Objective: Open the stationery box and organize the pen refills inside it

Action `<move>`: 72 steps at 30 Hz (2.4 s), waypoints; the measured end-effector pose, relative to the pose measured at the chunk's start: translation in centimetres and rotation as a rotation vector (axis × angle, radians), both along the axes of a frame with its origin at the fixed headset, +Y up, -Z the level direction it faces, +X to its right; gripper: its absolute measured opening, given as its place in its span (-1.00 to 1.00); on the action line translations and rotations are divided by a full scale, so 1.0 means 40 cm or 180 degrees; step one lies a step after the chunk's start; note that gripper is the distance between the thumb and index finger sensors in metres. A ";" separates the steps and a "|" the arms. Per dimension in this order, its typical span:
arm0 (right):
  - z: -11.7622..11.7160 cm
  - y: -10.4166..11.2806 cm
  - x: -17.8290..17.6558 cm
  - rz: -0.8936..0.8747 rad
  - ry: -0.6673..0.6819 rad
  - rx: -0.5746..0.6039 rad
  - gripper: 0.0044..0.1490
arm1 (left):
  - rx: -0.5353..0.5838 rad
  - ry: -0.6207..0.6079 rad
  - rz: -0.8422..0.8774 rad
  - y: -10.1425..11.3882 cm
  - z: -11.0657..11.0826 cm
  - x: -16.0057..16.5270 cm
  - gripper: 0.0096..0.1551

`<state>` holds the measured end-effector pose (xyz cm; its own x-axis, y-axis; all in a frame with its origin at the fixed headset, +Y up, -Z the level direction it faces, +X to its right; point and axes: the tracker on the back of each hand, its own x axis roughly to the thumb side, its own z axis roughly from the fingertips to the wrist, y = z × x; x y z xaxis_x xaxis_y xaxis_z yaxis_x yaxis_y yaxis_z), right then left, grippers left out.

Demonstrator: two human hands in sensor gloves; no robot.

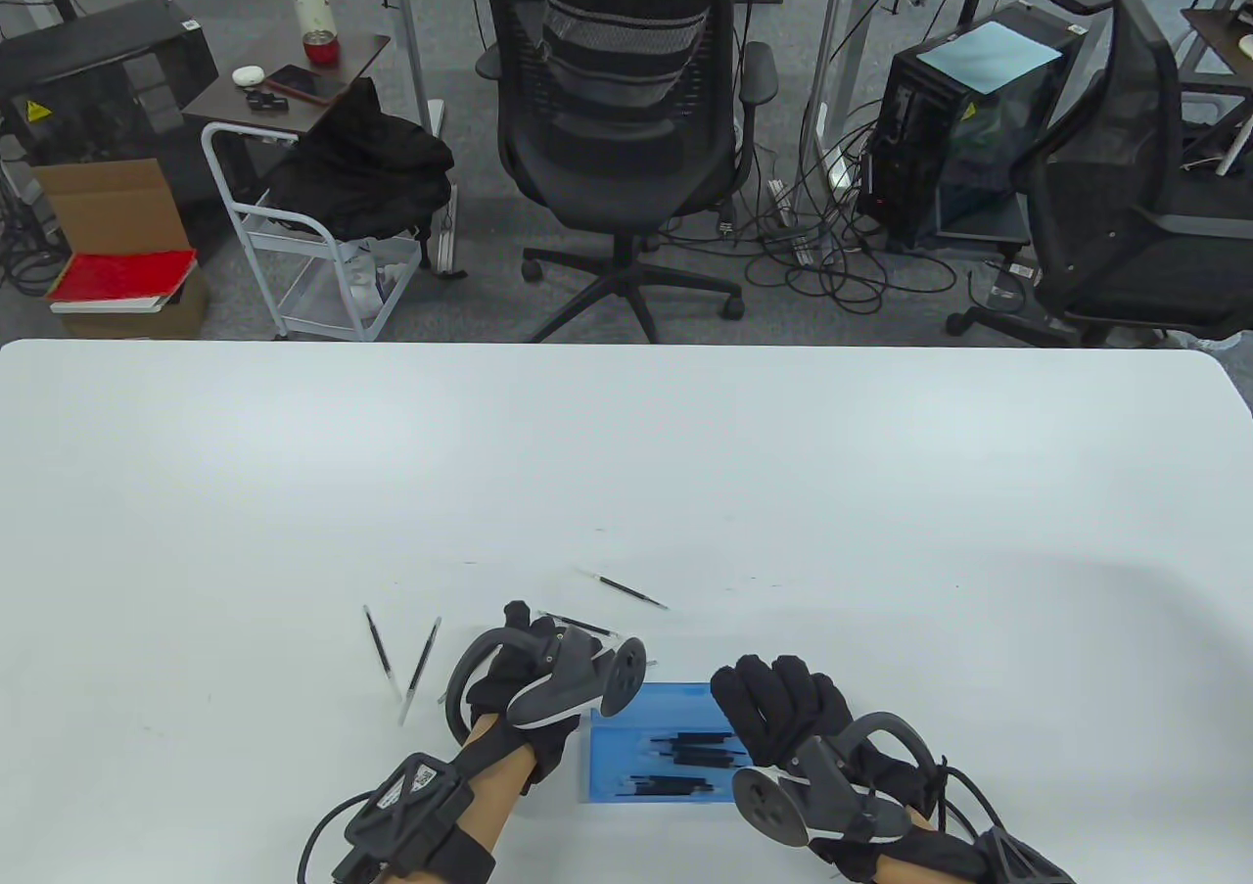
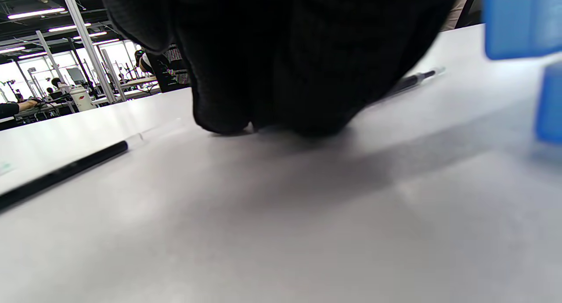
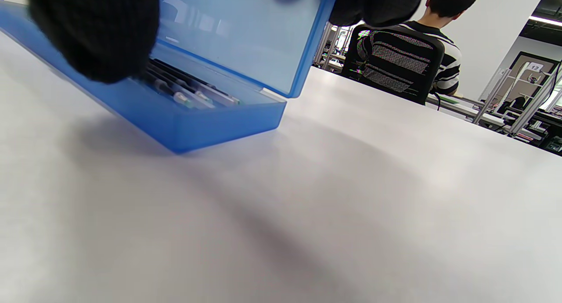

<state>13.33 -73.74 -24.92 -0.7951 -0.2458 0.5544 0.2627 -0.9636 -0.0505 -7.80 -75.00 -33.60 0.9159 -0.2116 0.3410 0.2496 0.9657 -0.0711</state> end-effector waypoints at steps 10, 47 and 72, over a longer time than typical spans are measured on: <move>0.000 0.000 -0.001 0.0013 -0.0007 0.0008 0.50 | -0.0048 -0.0091 0.0137 0.000 0.006 -0.015 -0.48; -0.001 -0.002 -0.001 0.0011 -0.0002 0.0001 0.50 | 0.0668 -0.1436 -0.0230 0.093 0.301 0.125 -0.47; -0.001 -0.003 -0.001 0.0014 -0.0007 0.0001 0.50 | 0.0687 -0.1464 -0.0525 0.023 0.298 0.160 -0.47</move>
